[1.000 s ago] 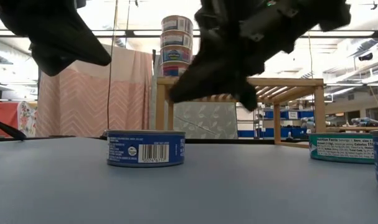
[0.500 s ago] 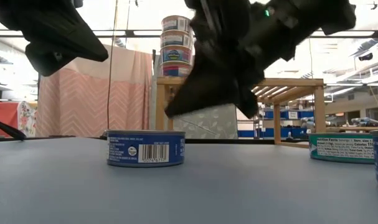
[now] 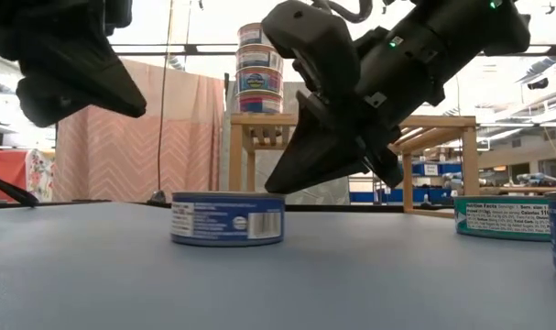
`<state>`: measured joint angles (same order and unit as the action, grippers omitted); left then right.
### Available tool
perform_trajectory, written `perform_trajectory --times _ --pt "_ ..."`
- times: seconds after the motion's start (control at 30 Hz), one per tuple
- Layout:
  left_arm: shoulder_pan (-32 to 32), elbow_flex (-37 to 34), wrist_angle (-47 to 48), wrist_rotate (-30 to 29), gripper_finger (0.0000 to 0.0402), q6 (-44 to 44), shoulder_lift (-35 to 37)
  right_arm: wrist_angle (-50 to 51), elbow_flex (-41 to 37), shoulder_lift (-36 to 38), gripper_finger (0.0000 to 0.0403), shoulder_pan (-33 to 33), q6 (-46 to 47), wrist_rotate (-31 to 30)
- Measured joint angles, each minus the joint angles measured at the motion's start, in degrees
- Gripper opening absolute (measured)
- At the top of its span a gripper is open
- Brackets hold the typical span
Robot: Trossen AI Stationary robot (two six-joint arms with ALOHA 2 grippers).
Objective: Stack canned seafood by type on shelf
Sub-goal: Put the dark blue tuna can on the shelf
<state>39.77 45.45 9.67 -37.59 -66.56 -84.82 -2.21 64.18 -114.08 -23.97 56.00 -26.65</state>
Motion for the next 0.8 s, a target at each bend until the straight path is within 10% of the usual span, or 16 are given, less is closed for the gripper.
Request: perform_trajectory --times 0.8 --pt "-5.4 0.0 -16.0 5.6 0.0250 -11.2 -12.4 1.9 -1.2 -0.3 0.0000 -0.5 2.9 -0.6"
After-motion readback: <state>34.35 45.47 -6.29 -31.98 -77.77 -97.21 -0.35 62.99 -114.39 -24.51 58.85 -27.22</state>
